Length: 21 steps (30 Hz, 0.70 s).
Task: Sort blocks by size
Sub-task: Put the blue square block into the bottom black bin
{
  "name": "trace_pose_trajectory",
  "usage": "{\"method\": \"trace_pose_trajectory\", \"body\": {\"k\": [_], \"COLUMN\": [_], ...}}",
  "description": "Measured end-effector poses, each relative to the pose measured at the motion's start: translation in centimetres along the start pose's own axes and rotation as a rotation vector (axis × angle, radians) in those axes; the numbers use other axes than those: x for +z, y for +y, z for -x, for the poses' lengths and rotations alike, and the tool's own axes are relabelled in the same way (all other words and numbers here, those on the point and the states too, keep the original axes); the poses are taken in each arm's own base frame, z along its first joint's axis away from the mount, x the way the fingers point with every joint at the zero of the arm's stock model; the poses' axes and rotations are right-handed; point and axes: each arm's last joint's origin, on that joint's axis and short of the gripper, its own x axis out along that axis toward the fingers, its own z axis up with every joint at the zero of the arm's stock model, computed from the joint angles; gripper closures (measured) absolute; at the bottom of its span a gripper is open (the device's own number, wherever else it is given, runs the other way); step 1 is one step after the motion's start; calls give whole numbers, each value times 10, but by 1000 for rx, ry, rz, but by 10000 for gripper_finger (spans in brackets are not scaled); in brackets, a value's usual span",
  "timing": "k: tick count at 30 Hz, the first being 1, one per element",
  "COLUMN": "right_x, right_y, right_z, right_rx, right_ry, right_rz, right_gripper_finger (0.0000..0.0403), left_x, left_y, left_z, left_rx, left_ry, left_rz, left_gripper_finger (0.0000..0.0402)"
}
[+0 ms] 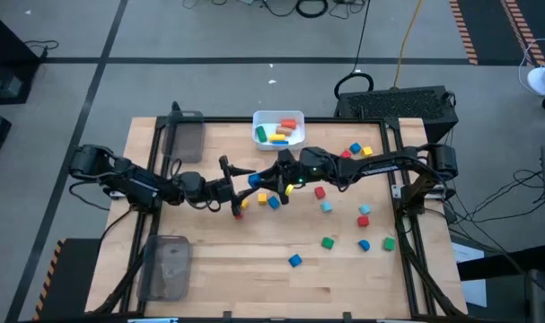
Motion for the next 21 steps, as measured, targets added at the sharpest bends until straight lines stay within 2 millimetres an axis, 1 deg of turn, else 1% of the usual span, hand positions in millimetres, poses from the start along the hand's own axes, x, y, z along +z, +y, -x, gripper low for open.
{"method": "trace_pose_trajectory", "body": {"k": [10,18,21], "right_x": [1,1,1], "right_y": [1,1,1], "right_z": [0,0,0], "right_rx": [7,7,2], "right_ry": [-3,-2,-6], "right_rz": [-17,-21,-34], "right_gripper_finger": [287,286,275], "left_x": [3,4,4], "left_y": [-3,-5,-4], "left_z": [1,2,2], "left_rx": [0,-5,-3], "left_ry": [-10,-13,-11], "left_rz": [-1,6,8], "left_gripper_finger": [233,232,238]}}
